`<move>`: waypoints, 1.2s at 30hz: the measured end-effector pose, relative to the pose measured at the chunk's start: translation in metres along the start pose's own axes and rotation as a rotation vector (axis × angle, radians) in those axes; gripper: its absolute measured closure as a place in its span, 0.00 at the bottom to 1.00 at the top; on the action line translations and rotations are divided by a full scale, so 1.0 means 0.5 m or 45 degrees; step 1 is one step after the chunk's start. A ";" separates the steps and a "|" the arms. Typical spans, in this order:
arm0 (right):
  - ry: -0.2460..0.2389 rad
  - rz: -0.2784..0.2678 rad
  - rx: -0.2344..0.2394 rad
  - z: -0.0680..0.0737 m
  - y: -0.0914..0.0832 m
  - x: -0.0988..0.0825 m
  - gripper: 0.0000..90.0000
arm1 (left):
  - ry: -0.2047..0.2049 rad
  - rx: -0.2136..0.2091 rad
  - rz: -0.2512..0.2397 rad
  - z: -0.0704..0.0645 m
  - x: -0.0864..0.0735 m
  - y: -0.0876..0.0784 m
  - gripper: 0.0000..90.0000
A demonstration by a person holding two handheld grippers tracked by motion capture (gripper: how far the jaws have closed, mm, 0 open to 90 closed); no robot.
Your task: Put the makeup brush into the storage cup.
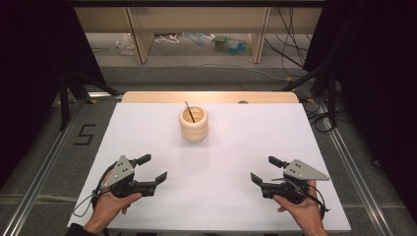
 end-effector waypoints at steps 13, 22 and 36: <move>0.009 -0.013 -0.018 -0.007 -0.017 0.001 0.19 | -0.001 -0.005 0.002 -0.002 0.000 0.001 0.19; 0.006 -0.005 -0.006 -0.004 -0.013 -0.005 0.19 | 0.000 -0.006 0.004 -0.001 0.000 0.001 0.19; 0.025 0.014 0.014 0.005 -0.013 -0.007 0.19 | -0.003 -0.006 0.002 -0.002 0.000 0.001 0.19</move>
Point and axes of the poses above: each handheld gripper's, and its own axes: y roughly forward along the jaws, x roughly out of its top, z roughly to its left, the point moved 8 cm from there along y, roughly forward along the jaws, and after that the axes turned 11 degrees about -z, right-handed, at the moved point
